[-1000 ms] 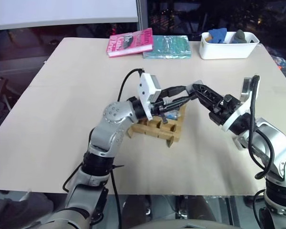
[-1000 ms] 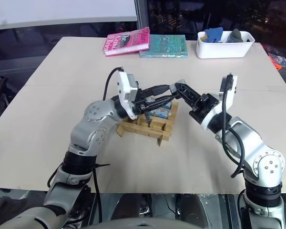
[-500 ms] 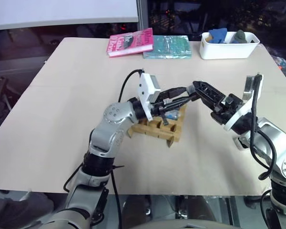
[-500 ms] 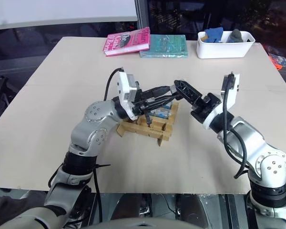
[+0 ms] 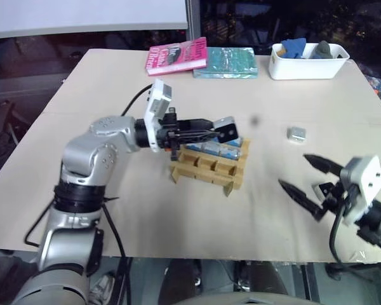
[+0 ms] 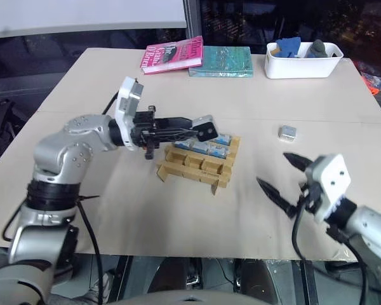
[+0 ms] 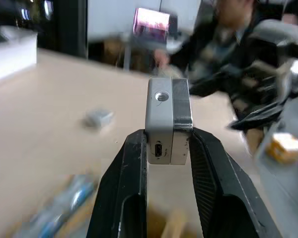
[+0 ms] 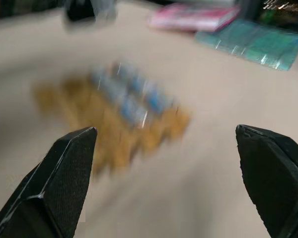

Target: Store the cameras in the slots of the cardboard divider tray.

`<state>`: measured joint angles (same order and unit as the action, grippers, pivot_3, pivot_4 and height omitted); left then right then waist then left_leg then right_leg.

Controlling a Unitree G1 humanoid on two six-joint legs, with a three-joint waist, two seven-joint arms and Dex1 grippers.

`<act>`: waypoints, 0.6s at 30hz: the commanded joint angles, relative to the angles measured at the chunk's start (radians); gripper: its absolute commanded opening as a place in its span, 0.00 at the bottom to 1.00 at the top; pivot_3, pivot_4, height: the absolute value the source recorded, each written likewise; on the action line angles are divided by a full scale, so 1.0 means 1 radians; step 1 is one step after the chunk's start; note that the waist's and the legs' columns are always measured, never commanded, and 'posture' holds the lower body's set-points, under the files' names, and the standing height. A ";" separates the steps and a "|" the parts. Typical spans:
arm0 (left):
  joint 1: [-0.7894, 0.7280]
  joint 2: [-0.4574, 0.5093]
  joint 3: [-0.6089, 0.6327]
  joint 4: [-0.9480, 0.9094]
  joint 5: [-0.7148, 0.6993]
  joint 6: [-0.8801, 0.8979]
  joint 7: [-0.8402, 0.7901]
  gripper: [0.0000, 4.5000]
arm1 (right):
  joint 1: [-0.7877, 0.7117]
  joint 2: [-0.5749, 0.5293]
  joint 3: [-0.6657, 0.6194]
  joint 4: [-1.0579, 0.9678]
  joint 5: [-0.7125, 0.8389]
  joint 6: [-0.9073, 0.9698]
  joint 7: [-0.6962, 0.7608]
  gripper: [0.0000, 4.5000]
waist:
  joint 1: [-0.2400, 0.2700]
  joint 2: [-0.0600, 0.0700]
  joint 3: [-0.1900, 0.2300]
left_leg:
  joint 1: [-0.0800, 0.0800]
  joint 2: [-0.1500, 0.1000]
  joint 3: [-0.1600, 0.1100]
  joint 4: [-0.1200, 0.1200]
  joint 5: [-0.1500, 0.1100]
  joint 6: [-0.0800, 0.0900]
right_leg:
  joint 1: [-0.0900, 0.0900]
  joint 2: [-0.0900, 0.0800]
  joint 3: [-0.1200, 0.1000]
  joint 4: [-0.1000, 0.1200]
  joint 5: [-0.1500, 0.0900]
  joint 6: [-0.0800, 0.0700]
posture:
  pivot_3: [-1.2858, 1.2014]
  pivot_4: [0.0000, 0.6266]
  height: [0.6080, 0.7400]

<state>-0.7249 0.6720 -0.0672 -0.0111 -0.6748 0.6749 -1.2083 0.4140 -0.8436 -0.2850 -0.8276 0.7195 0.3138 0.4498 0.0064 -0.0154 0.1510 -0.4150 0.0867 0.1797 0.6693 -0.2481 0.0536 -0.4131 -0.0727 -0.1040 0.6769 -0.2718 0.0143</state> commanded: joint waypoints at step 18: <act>-0.190 -0.165 -0.229 0.448 0.395 -0.457 -0.289 0.14 | 0.423 0.285 -0.056 -0.220 -0.334 -0.291 0.098 0.99 | 0.005 -0.003 0.001 | -0.001 -0.003 -0.007 0.002 0.000 0.000 | 0.000 0.001 0.003 0.000 0.000 0.000 | 0.52 0.24 1.00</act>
<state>-0.9001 0.4995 -0.3076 0.4464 -0.2923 0.2664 -1.4666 0.8221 -0.5672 -0.3341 -1.0066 0.3905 0.0649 0.5492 0.0110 -0.0181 0.1518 -0.4164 0.0832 0.1713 0.6715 -0.2484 0.0540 -0.4132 -0.0718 -0.1008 0.6774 -0.2720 0.0140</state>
